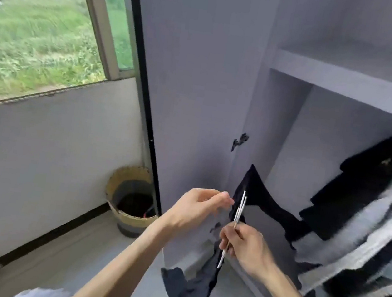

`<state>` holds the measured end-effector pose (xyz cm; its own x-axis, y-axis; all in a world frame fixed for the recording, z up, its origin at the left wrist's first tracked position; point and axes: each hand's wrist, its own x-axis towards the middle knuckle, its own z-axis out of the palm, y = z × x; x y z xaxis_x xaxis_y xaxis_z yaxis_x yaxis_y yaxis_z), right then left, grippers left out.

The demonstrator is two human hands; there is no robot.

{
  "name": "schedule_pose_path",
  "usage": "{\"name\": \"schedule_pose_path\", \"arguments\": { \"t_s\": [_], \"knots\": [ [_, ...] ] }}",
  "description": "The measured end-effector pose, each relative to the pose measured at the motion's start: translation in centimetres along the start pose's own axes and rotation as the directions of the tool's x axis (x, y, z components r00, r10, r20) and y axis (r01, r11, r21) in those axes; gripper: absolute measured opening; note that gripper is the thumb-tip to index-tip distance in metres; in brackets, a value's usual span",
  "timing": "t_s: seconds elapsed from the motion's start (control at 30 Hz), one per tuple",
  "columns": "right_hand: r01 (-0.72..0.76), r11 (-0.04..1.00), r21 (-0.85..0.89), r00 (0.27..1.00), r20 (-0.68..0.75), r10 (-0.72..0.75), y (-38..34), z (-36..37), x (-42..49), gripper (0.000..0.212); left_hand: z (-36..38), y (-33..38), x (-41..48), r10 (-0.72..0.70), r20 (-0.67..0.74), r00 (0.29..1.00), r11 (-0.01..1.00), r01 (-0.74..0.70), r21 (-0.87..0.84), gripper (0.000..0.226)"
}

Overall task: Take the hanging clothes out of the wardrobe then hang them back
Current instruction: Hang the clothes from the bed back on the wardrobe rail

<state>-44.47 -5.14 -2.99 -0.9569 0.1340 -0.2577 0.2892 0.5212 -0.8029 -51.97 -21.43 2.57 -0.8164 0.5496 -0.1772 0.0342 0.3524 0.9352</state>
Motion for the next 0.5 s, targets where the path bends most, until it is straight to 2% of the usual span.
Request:
{"name": "schedule_pose_path", "arguments": {
  "t_s": [0.1,0.2,0.27,0.37,0.43,0.5],
  "knots": [
    [-0.072,0.991,-0.109,0.996,-0.065,0.066,-1.0,-3.0,0.6,0.031,1.4,4.4,3.2,0.054,0.126,0.991,0.998,-0.049,-0.049,0.04],
    [-0.125,0.982,-0.144,0.988,-0.105,0.111,-1.3,-5.4,0.6,0.032,3.2,6.8,5.7,0.05,0.224,0.973,0.997,-0.037,-0.062,0.031],
    [-0.168,0.975,-0.143,0.973,-0.181,0.141,-0.7,-7.0,0.3,0.031,4.4,7.5,7.3,0.038,0.271,0.962,0.992,-0.004,-0.125,0.026],
    [-0.236,0.946,-0.222,0.921,-0.361,0.145,1.2,-9.0,-1.2,0.032,6.0,7.9,9.6,0.027,0.276,0.961,0.971,0.04,-0.235,0.018],
    [-0.262,0.938,-0.228,0.906,-0.392,0.158,2.6,-9.7,-2.6,0.035,7.2,8.4,10.7,0.022,0.254,0.967,0.964,0.047,-0.261,0.015],
    [-0.286,0.927,-0.244,0.904,-0.39,0.176,3.6,-10.1,-4.0,0.035,8.3,8.9,11.8,0.016,0.226,0.974,0.96,0.048,-0.277,0.021]
  ]
}}
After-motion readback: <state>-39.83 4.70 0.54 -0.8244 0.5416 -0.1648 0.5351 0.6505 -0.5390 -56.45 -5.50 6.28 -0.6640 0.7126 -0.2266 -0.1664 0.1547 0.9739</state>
